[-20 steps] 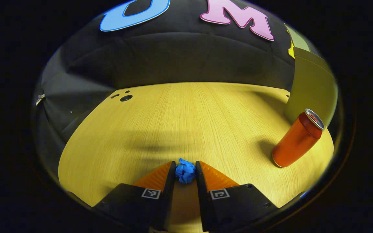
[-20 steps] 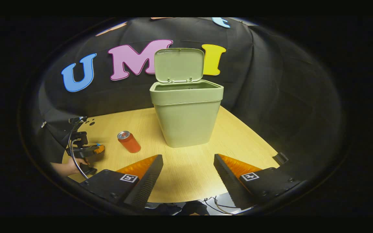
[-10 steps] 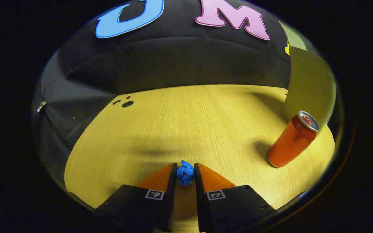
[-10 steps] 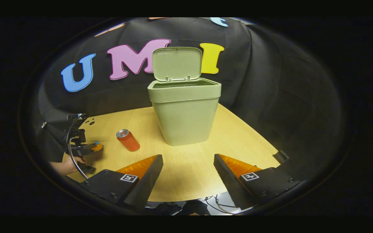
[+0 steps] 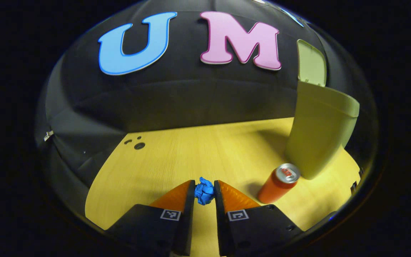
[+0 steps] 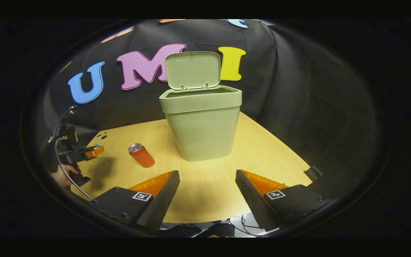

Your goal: Press the lid of the desktop garbage bin to open it, pick up the crumpled paper on the desktop and throw it into the bin, then pick up the pop can on the desktop and drop it into the bin, and finally close the garbage bin lid.

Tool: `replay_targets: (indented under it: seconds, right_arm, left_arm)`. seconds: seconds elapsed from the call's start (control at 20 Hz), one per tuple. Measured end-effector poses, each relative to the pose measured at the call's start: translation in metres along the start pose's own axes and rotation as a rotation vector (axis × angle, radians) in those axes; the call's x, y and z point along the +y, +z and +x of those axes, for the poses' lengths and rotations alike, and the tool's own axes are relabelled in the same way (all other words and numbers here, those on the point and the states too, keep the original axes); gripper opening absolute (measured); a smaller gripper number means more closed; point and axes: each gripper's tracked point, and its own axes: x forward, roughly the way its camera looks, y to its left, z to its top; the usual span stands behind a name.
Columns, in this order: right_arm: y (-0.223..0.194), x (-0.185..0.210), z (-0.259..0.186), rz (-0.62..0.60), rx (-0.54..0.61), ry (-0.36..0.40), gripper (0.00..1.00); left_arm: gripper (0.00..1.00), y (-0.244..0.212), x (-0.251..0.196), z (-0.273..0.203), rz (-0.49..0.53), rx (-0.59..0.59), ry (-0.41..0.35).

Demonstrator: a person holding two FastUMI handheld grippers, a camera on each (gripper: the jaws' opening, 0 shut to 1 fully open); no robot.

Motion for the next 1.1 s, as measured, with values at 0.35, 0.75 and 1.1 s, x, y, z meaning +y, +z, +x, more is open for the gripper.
replay_targets:
  seconds: [0.35, 0.75, 1.1]
  right_arm:
    - [0.017, -0.024, 0.018, -0.018, -0.015, 0.066, 0.99]
    - [0.016, -0.053, 0.033, -0.022, 0.002, 0.143, 0.99]
    - [0.020, -0.077, 0.048, -0.037, 0.011, 0.204, 0.99]
  left_arm:
    - [0.36, 0.098, -0.087, -0.036, 0.017, -0.137, -0.125]
    - [0.33, 0.164, -0.211, -0.041, 0.057, -0.222, -0.264]
    - [0.33, 0.193, -0.289, -0.037, 0.075, -0.254, -0.309]
